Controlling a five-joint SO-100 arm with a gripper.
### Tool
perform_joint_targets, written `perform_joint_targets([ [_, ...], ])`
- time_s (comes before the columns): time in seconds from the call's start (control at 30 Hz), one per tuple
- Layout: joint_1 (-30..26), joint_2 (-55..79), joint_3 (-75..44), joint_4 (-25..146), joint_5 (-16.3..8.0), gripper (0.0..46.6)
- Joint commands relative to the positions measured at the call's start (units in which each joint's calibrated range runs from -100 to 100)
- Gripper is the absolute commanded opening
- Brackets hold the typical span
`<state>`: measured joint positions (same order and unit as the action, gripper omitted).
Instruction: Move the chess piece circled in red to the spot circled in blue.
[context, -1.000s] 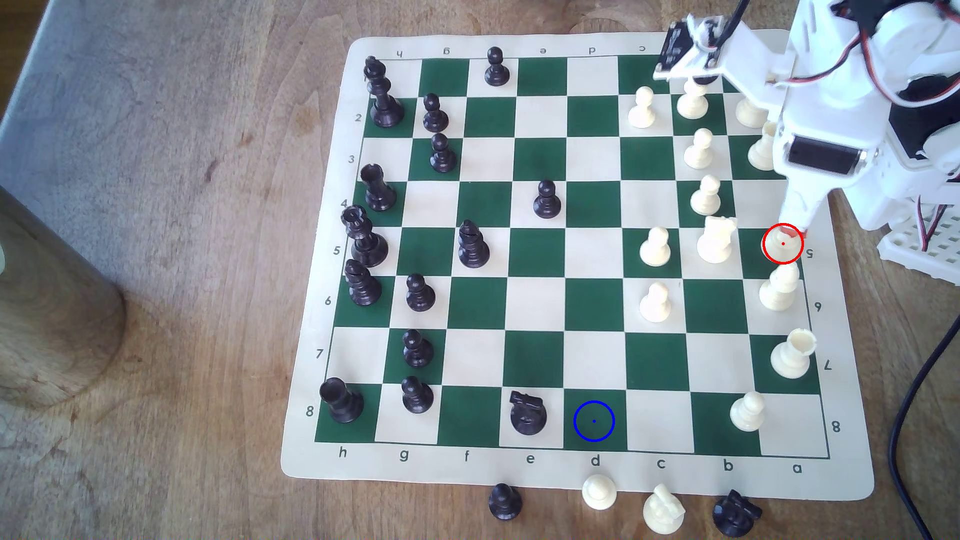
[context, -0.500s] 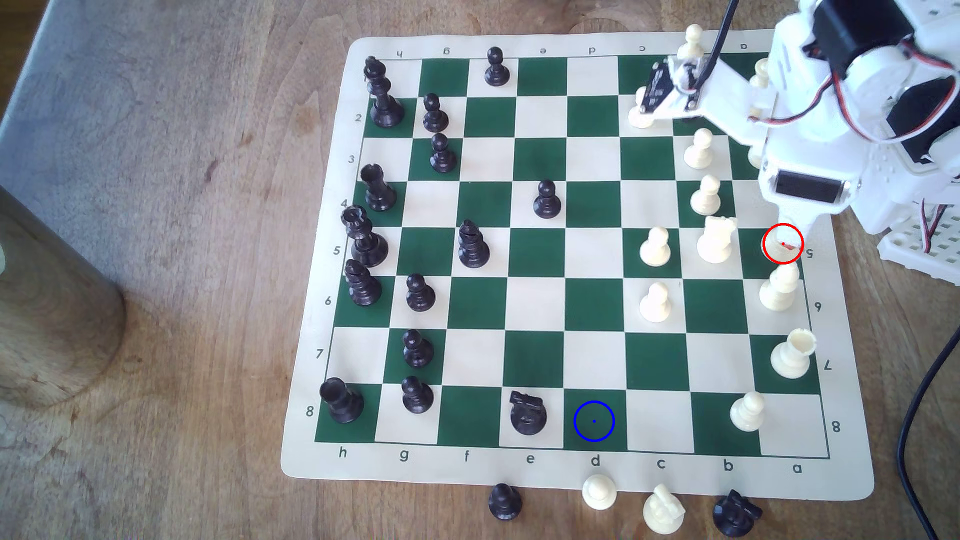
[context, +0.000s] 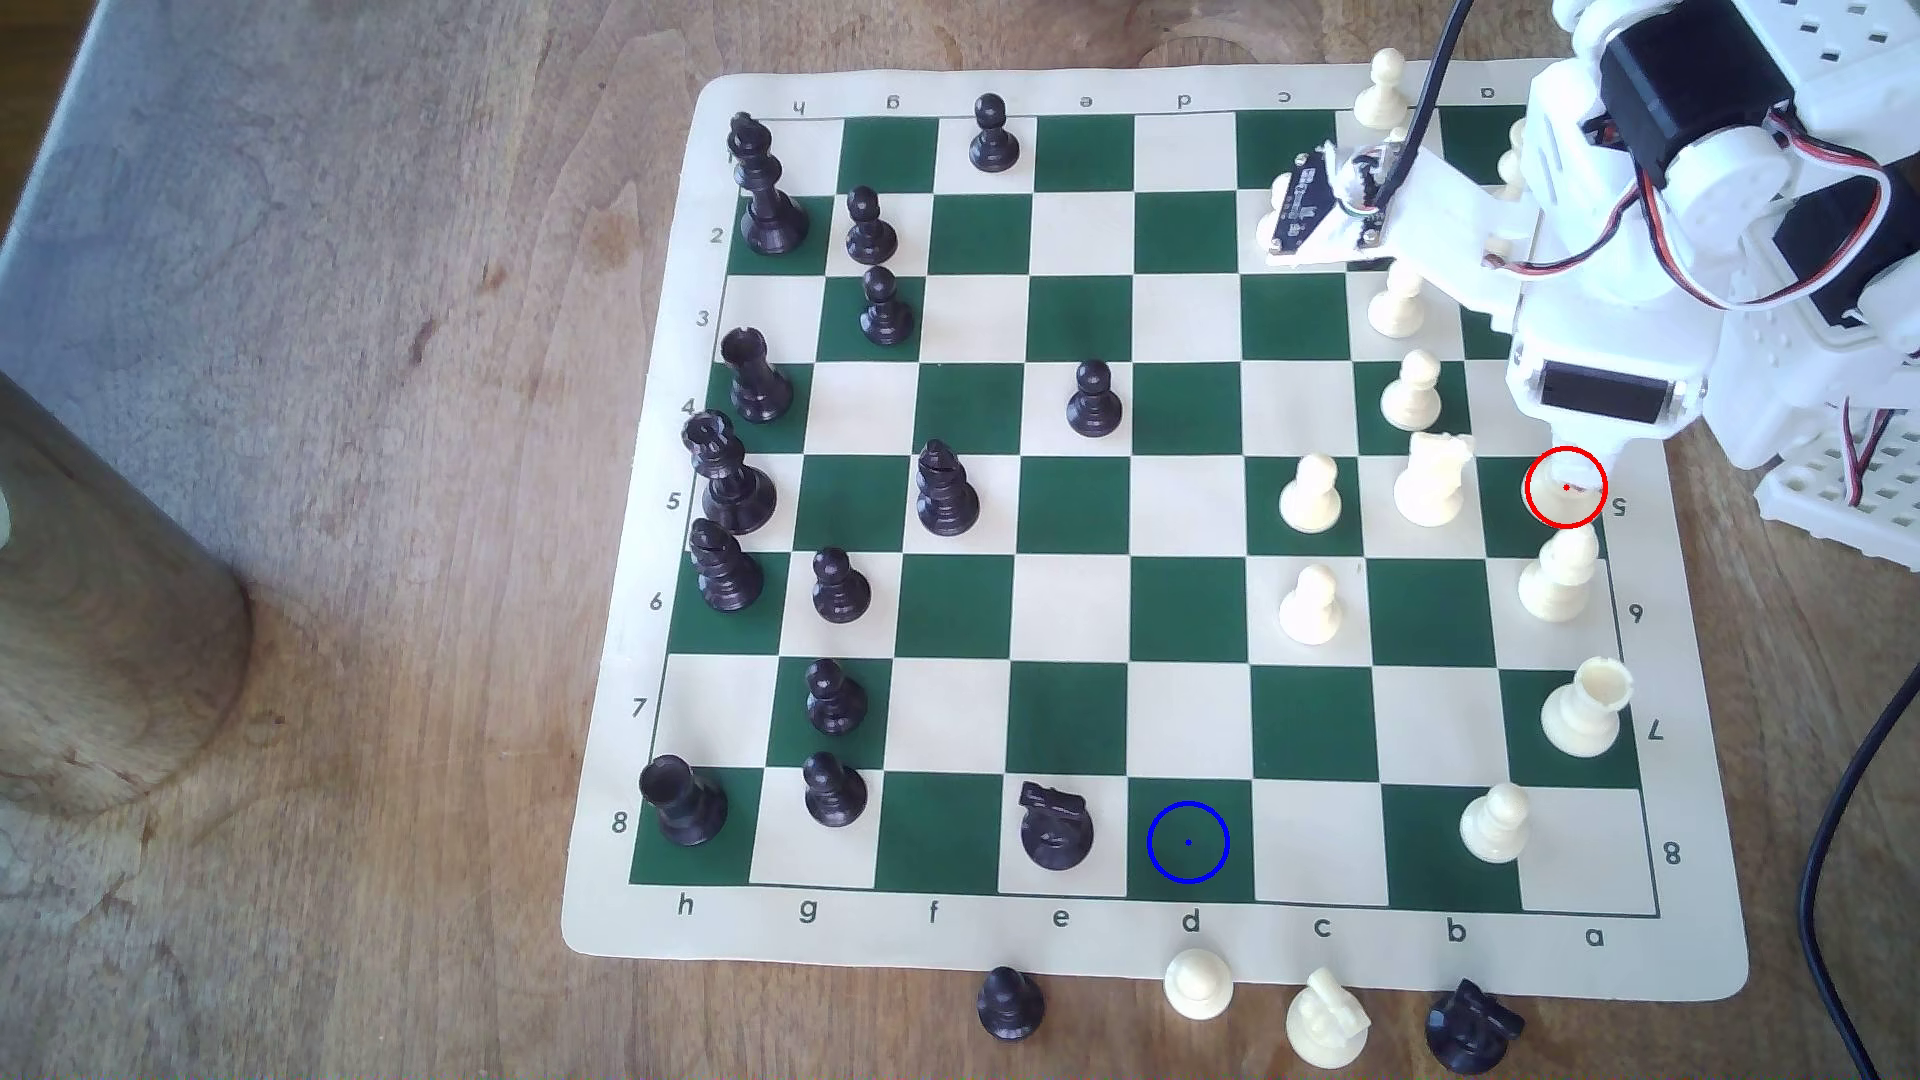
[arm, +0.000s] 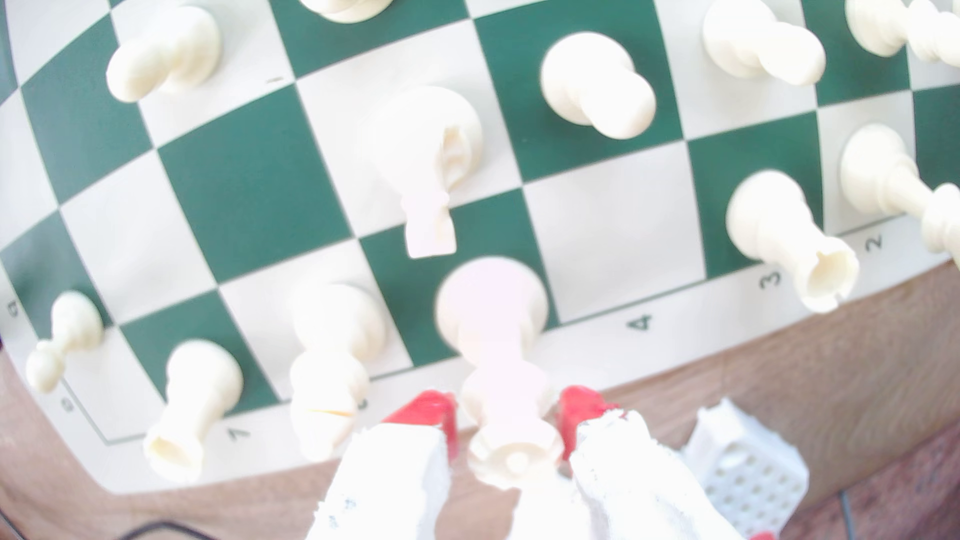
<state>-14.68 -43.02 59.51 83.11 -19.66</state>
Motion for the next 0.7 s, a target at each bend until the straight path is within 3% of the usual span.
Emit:
perform_joint_targets([
  [0.0, -0.7, 0.1, -0.6, 0.7, -0.1, 6.8],
  [0.1, -1.2, 0.1, -0.7, 0.8, 0.0, 0.3],
  [0.3, -1.2, -0.7, -1.2, 1.6, 0.2, 0.3],
  [0.67, 0.0, -5.9, -26.8, 12.8, 0.9, 0.2],
])
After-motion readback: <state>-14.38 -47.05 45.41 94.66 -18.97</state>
